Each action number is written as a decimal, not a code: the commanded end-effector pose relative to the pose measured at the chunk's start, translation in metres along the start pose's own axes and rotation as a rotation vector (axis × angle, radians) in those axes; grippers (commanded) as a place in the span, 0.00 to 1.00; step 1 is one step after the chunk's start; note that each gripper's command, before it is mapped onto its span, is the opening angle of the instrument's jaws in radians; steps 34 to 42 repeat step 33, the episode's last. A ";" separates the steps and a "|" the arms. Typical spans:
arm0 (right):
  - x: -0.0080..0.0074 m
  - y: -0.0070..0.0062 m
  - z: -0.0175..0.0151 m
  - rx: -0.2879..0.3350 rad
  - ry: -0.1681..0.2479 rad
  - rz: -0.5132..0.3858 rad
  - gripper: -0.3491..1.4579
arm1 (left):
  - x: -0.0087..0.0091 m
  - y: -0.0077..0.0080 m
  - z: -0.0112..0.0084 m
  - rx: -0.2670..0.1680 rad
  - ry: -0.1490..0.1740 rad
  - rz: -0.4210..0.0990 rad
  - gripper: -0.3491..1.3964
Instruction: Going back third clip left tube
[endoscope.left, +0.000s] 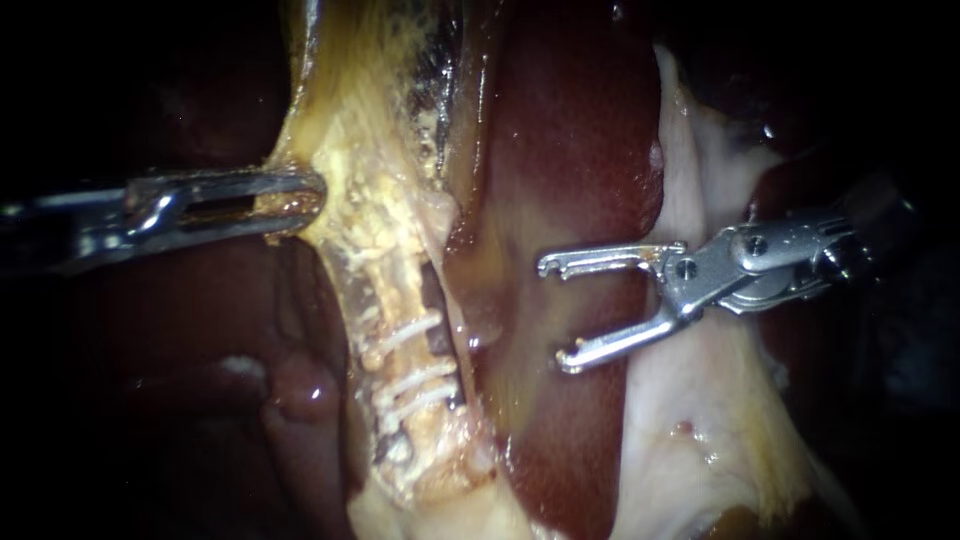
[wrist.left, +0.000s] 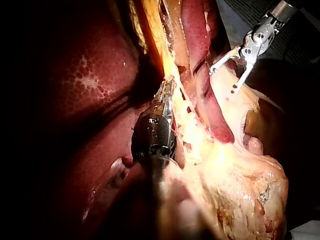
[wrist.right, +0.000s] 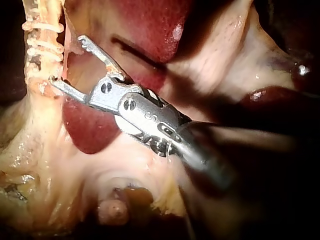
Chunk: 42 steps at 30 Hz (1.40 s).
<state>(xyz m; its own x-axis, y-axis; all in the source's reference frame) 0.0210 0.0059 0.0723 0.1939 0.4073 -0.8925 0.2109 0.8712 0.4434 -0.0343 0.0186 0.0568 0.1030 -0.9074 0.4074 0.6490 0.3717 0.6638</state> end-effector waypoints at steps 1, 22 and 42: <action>0.0000 0.0000 -0.0001 0.001 0.000 0.000 0.52 | 0.0001 0.0001 0.0004 0.005 0.006 -0.004 0.00; 0.0007 -0.0003 -0.0011 -0.012 0.010 -0.017 0.52 | 0.0014 0.0000 0.0042 0.005 0.037 -0.003 0.00; 0.0007 -0.0002 -0.0012 -0.017 0.008 -0.022 0.52 | 0.0014 -0.0001 0.0042 0.005 0.037 -0.003 0.00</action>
